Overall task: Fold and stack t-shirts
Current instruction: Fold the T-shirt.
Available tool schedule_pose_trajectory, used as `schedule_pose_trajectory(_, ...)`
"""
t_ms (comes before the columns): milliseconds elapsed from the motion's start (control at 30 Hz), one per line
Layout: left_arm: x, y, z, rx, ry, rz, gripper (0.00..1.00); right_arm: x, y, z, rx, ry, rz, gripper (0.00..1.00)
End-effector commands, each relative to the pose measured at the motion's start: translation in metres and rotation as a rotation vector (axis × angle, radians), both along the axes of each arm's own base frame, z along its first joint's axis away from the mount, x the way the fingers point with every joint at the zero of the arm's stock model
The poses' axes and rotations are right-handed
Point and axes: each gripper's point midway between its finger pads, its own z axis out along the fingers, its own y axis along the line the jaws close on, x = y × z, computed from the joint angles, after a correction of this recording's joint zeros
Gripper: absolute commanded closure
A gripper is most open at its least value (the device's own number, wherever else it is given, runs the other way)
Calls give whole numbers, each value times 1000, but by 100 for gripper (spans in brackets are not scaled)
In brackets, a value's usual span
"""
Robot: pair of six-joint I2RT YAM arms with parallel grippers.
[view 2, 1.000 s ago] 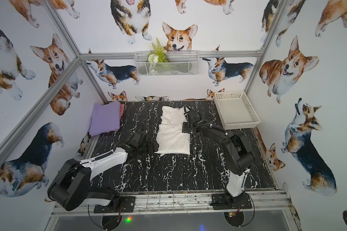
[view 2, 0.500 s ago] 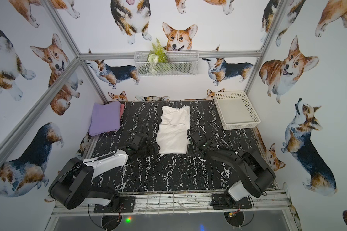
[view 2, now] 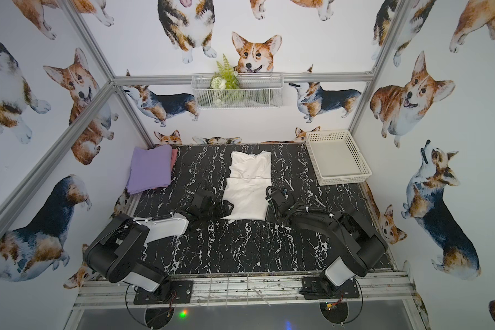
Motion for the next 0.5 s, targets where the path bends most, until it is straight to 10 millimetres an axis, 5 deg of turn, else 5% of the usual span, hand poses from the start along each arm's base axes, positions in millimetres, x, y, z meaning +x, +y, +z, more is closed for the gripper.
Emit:
schedule_pose_trajectory(0, -22, 6, -19, 25, 129, -6, 19, -4, 9, -9, 14, 36, -15, 39)
schedule_pose_trajectory(367, -33, 4, -18, -5, 147, -31, 65, -12, 28, -16, -9, 45, 7, 39)
schedule_pose_trajectory(433, -33, 2, -18, -22, 147, -33, 73, -12, 27, -13, -13, 40, 2, 43)
schedule_pose_trajectory(467, -34, 1, -18, -25, 146, -36, 76, -13, 25, -13, -15, 43, -5, 54)
